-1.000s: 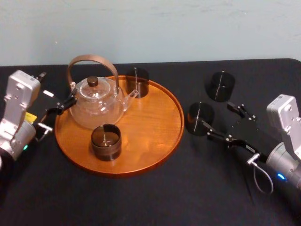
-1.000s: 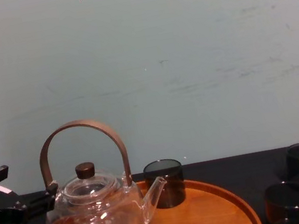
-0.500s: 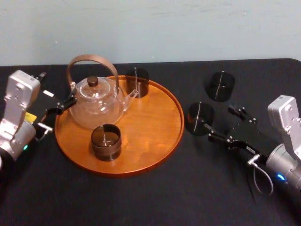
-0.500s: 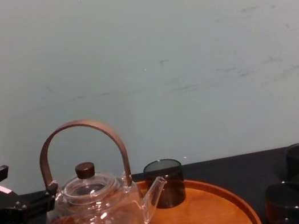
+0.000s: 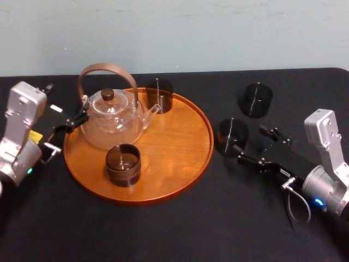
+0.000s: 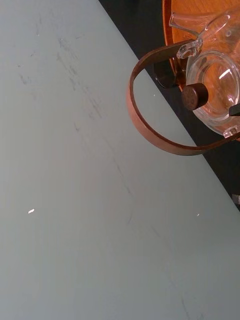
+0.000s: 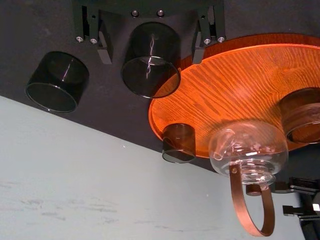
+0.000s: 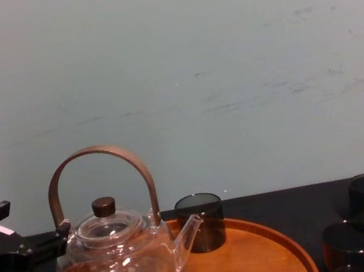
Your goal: Pick up the glass from the table and place it on the tray.
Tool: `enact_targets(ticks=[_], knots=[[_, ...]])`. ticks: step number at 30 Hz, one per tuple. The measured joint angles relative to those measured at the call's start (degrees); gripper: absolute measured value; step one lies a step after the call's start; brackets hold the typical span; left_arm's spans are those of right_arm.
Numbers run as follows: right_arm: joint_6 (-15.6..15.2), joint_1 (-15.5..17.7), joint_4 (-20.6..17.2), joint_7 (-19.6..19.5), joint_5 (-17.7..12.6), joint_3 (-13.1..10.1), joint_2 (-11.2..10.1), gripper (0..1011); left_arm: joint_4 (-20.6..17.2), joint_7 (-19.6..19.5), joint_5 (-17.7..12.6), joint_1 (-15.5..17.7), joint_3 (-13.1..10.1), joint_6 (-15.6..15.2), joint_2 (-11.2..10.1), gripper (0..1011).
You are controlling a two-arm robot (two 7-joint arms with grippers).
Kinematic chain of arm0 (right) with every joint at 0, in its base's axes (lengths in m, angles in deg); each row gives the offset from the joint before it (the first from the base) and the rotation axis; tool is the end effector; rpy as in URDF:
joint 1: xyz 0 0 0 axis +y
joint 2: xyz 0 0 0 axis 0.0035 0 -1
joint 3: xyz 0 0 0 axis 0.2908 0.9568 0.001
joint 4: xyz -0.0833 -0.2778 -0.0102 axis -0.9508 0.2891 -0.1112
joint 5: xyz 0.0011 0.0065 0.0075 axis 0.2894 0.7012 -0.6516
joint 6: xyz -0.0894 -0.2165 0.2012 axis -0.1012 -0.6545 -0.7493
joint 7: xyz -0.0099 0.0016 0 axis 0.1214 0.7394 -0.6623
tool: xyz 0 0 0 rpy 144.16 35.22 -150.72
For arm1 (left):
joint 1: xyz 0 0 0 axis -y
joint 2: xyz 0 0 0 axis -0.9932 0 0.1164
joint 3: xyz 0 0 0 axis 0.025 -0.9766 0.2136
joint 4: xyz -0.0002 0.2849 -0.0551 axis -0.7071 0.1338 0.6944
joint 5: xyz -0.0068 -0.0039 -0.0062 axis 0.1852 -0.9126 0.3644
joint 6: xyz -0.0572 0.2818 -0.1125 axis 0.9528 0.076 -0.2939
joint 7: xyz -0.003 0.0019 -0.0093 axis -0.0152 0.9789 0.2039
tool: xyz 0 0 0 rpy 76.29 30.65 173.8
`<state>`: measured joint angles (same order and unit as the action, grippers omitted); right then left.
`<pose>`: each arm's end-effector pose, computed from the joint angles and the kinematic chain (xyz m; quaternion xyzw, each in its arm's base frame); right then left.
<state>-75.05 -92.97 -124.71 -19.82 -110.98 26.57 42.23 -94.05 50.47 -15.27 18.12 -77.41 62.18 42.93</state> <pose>0.3241 -0.0743 -0.3275 -0.1038 -0.0039 -0.4521 0.8859 0.3580 0.0827 -0.3022 0.1415 -0.1325 0.5799 0.7913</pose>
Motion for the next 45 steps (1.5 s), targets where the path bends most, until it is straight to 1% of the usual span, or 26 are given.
enact_targets(ticks=[10,23,30,38,45], knots=[[0.0,-1.7,2.7,1.4,1.1,-0.4,1.7,1002,0.0,0.0,0.0,0.0,0.0,0.0,0.0,1009],[0.4,-4.8,6.6,3.9,3.3,-0.3,4.6,1002,0.0,0.0,0.0,0.0,0.0,0.0,0.0,1009],[0.7,-6.0,8.3,5.3,3.7,-0.7,5.8,1002,0.0,0.0,0.0,0.0,0.0,0.0,0.0,1009],[1.1,-6.9,9.9,7.1,3.5,-1.0,6.7,1002,0.0,0.0,0.0,0.0,0.0,0.0,0.0,1009],[1.5,-7.5,10.7,7.5,3.7,-0.9,7.0,1002,0.0,0.0,0.0,0.0,0.0,0.0,0.0,1010]])
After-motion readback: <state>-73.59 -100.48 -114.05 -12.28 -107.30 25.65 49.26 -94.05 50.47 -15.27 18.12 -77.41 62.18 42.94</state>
